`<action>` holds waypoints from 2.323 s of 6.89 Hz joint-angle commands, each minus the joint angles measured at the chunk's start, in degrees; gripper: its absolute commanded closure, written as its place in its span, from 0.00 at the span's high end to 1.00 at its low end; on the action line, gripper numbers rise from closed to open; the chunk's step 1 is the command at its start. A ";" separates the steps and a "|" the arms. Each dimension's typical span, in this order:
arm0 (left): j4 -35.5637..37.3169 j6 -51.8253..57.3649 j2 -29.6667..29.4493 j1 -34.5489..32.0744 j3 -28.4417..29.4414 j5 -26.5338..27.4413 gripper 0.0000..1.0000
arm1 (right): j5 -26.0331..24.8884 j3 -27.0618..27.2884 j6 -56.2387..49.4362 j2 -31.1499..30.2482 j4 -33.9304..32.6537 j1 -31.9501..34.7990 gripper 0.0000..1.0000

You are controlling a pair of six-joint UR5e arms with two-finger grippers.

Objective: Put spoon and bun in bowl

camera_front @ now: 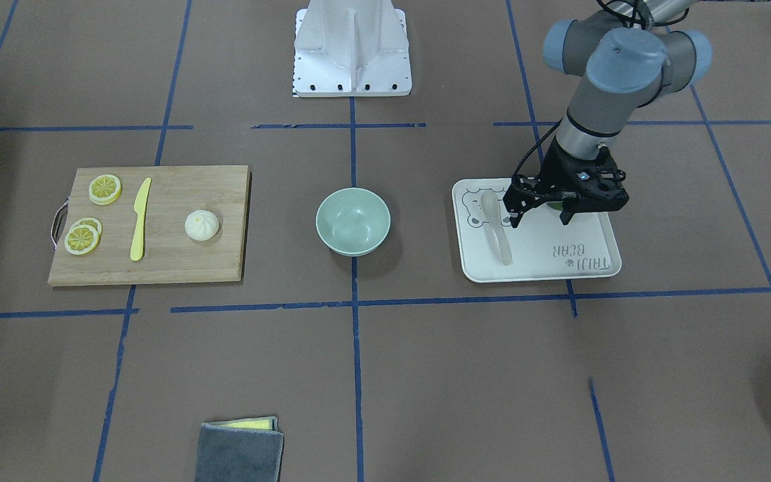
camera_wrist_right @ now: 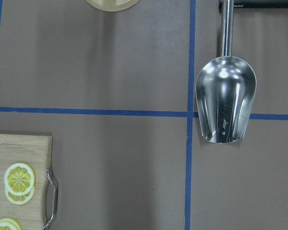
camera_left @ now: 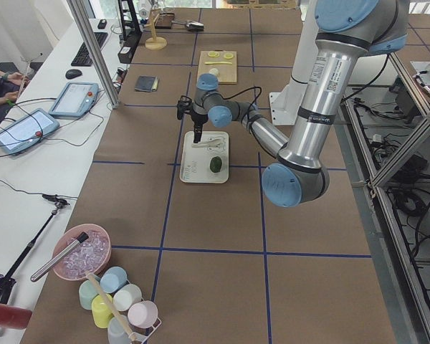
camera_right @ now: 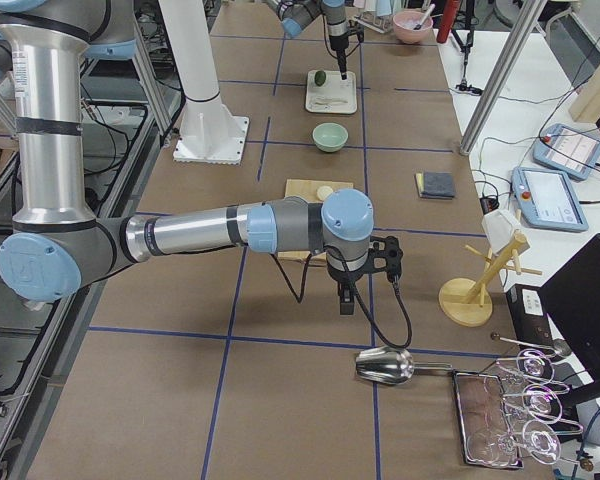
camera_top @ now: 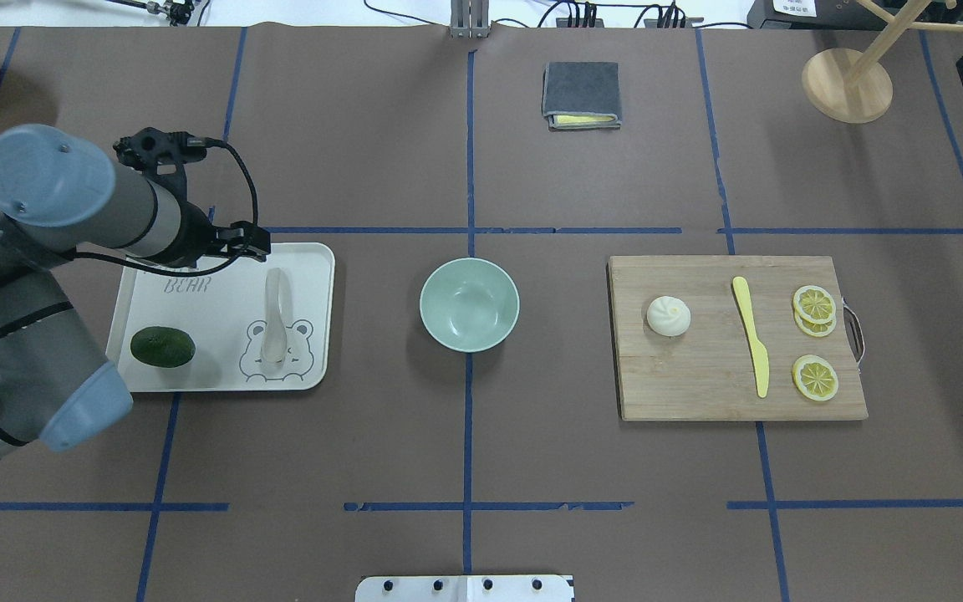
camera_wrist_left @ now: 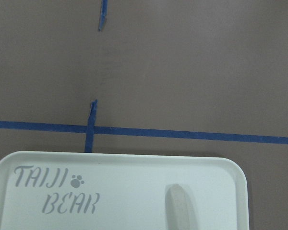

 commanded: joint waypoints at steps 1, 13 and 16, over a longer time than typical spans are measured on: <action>-0.93 -2.07 -3.42 4.30 5.82 4.02 0.96 | 1.80 0.09 0.16 0.00 0.00 -0.09 1.00; -5.41 -4.09 -2.82 6.08 8.84 4.92 0.46 | 2.34 1.05 1.04 0.18 0.09 -0.09 1.00; -2.78 -4.45 -3.09 7.14 8.57 5.01 0.15 | 2.34 1.40 1.12 0.26 0.09 -0.09 1.00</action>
